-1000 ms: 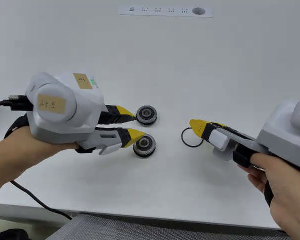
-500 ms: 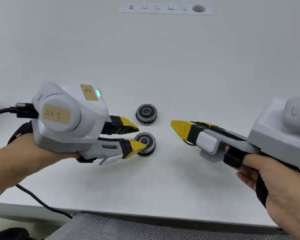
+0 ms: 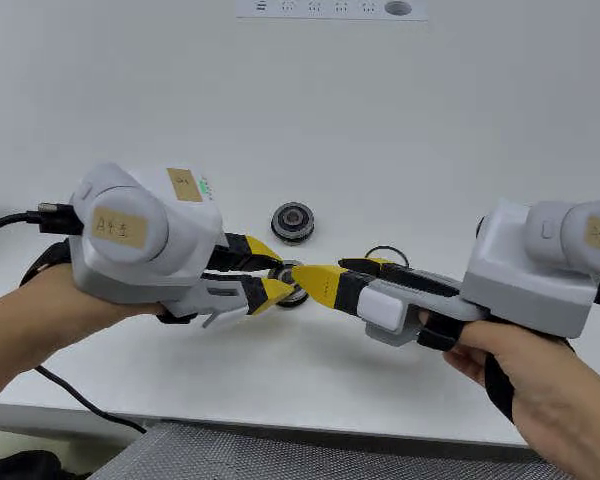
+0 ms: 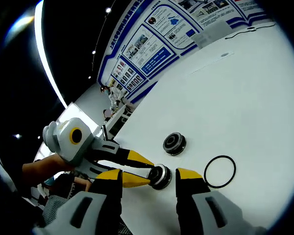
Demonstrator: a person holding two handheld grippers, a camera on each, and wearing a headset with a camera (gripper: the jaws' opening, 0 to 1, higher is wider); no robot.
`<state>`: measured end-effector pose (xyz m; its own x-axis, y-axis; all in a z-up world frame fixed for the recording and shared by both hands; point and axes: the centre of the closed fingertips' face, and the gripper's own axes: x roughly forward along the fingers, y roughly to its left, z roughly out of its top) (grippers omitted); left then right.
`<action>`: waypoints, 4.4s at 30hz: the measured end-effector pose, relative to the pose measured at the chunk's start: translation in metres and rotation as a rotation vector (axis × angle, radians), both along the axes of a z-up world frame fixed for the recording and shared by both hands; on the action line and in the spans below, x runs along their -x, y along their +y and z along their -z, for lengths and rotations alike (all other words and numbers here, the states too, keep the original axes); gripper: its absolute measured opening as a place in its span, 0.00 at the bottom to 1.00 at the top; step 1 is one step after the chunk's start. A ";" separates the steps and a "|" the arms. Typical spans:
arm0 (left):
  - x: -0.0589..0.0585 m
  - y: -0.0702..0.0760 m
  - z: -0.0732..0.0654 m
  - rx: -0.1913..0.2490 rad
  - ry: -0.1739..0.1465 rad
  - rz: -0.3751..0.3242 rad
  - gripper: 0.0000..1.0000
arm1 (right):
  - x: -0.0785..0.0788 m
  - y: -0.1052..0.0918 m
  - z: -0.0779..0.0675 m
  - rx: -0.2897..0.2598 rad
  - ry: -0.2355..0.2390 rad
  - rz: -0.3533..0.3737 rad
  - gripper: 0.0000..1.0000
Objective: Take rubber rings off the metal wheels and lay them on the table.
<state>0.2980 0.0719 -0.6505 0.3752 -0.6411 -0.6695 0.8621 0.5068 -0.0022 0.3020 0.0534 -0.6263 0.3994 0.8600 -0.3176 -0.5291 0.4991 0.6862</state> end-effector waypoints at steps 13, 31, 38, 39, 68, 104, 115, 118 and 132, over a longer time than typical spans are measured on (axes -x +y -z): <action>-0.003 -0.002 0.000 -0.003 0.009 0.008 0.14 | 0.006 0.013 0.007 -0.015 0.045 -0.034 0.49; -0.004 -0.003 0.002 -0.025 0.012 0.038 0.13 | 0.006 0.023 0.014 -0.035 0.111 -0.035 0.53; -0.004 -0.003 0.003 -0.028 0.012 0.040 0.13 | 0.008 0.023 0.015 -0.050 0.142 -0.030 0.51; -0.004 -0.003 0.003 -0.028 0.011 0.040 0.13 | 0.008 0.023 0.015 -0.048 0.142 -0.032 0.51; -0.002 -0.002 0.003 -0.032 0.017 0.037 0.13 | 0.011 0.012 0.018 -0.145 0.282 0.031 0.36; -0.002 -0.001 0.003 -0.048 0.017 0.035 0.12 | 0.001 0.001 0.031 -0.059 0.311 0.099 0.01; -0.002 -0.001 0.003 -0.056 0.017 0.042 0.12 | 0.002 0.004 0.029 -0.050 0.296 0.086 0.00; -0.002 -0.001 0.003 -0.057 0.017 0.044 0.12 | 0.002 0.004 0.029 -0.043 0.287 0.081 0.00; -0.002 -0.001 0.003 -0.055 0.014 0.042 0.12 | 0.003 0.008 0.026 -0.042 0.272 0.067 0.00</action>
